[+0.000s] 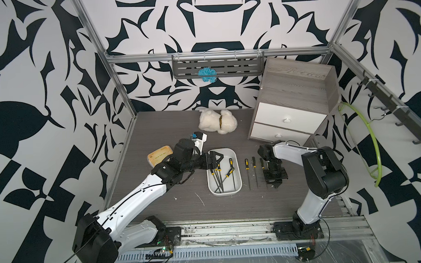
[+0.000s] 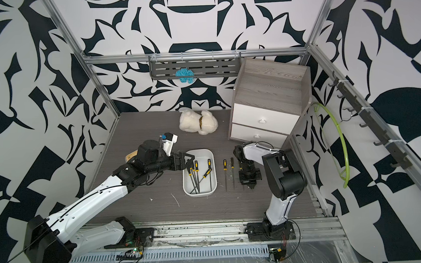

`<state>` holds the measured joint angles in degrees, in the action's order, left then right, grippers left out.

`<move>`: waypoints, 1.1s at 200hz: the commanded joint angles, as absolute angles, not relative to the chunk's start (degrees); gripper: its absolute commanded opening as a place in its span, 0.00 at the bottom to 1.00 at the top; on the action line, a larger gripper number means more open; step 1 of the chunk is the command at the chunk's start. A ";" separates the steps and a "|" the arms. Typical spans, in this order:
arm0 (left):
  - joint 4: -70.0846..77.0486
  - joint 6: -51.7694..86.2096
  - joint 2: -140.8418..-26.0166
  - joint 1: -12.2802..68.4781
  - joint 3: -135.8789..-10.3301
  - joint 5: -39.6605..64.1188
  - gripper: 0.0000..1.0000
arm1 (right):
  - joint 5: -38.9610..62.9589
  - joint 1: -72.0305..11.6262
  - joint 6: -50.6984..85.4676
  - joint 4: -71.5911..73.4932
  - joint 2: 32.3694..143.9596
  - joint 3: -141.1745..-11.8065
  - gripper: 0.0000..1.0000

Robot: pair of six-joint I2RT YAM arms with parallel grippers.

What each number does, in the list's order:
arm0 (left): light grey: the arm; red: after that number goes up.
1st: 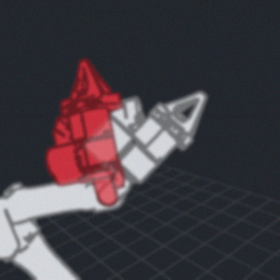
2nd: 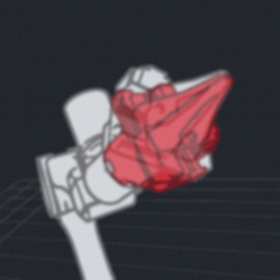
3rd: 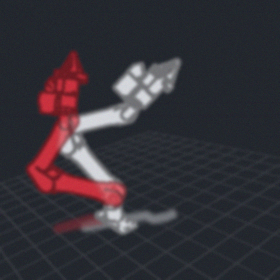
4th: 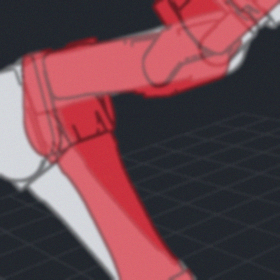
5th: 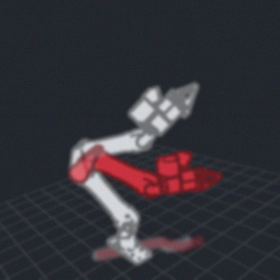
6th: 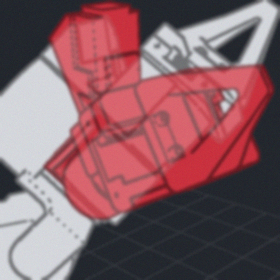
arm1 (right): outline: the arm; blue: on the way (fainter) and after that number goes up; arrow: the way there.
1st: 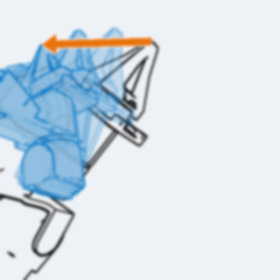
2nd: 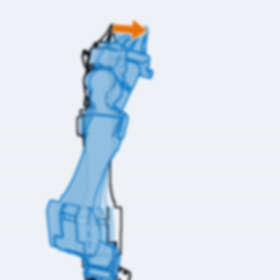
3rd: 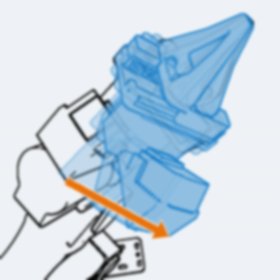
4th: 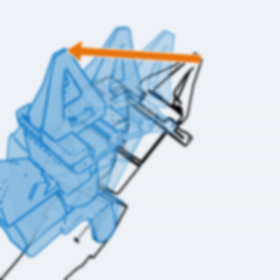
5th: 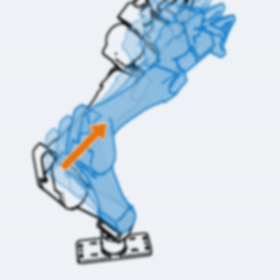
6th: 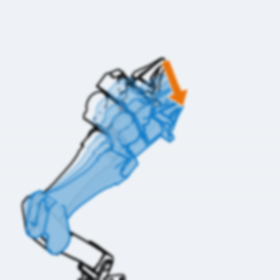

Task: Take the file tool out of the storage box
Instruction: Place the file tool at the center of the board, then pick up the file tool from the storage box.

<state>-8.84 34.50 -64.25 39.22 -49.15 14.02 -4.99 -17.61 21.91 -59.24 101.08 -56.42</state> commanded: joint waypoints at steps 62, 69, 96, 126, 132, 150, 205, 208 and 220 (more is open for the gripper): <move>-9.05 34.01 -64.92 39.25 -49.83 15.07 0.84 | -4.46 -17.35 21.62 -57.66 101.72 -55.72 0.16; -9.05 34.01 -64.95 39.26 -49.83 15.06 0.84 | -4.53 -17.31 21.65 -57.66 101.46 -55.72 0.16; -9.01 34.14 -66.18 39.24 -49.99 15.18 0.84 | -5.41 -17.31 21.86 -57.76 98.13 -55.83 0.18; -12.54 35.09 -73.96 39.36 -53.13 15.73 0.82 | -2.71 -17.30 20.99 -58.47 92.00 -56.60 0.24; -13.18 35.07 -76.24 39.60 -53.95 15.88 0.82 | -2.15 -17.31 20.80 -58.68 90.72 -56.72 0.25; -16.77 34.06 -81.33 41.67 -56.92 11.97 0.80 | -1.82 -17.31 20.72 -59.14 85.70 -56.78 0.25; -28.74 30.46 -98.02 48.35 -71.20 -1.12 0.62 | 7.68 -17.81 23.08 -48.59 63.91 -53.73 0.24; -29.15 30.34 -98.99 48.56 -71.98 -1.48 0.61 | 8.12 -17.84 23.22 -47.61 63.02 -53.21 0.23; -31.88 30.28 -102.48 49.03 -75.15 -3.42 0.55 | 9.75 -17.84 23.31 -43.20 60.26 -51.39 0.22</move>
